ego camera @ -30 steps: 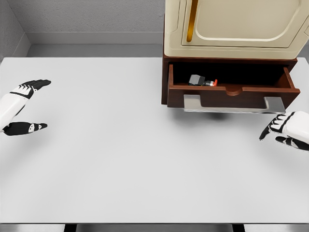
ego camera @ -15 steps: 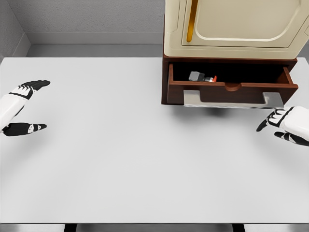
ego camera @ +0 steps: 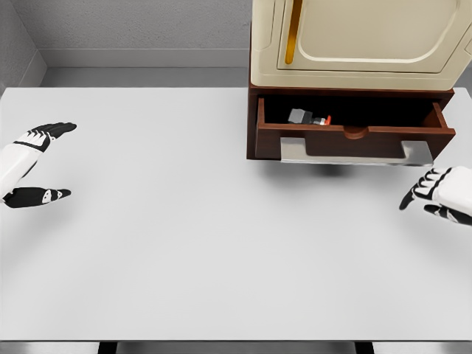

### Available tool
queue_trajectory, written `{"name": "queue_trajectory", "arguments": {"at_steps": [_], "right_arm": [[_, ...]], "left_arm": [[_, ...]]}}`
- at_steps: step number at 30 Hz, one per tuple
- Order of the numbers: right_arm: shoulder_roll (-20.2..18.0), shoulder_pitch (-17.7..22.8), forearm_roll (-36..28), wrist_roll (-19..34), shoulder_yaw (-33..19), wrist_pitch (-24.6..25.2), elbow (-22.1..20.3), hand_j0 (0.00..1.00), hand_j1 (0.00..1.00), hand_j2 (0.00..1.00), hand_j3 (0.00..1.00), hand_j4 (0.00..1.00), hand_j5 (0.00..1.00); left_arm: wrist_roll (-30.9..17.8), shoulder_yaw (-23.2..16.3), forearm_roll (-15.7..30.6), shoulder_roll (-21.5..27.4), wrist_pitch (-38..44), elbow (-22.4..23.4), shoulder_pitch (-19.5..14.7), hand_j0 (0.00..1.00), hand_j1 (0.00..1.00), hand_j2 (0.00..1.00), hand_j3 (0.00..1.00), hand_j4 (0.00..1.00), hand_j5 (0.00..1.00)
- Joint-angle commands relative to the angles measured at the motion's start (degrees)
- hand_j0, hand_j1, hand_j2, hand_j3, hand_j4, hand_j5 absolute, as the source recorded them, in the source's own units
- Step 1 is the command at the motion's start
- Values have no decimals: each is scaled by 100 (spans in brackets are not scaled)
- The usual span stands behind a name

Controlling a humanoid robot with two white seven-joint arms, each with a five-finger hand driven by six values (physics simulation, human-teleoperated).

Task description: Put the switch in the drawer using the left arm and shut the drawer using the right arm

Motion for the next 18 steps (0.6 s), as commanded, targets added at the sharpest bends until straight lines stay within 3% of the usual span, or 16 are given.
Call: {"name": "queue_trajectory", "arguments": {"at_steps": [1,6,18], "right_arm": [[-52,0,-186,-6,-61,4,-37,57,57,57,57,57,57],[45,-79,-159,20,-35,4,218,57,57,57,57,57,57],[361,-308,122,38,0,4,236,59,59,59,59,59,59]], "left_arm": [[3,1,45,4,14,-1,0,100,100,100,100,100,100],[3,1,45,4,14,-1,0,100,100,100,100,100,100],[3,10,45,4,14,-1,0,100,100,100,100,100,100]]}}
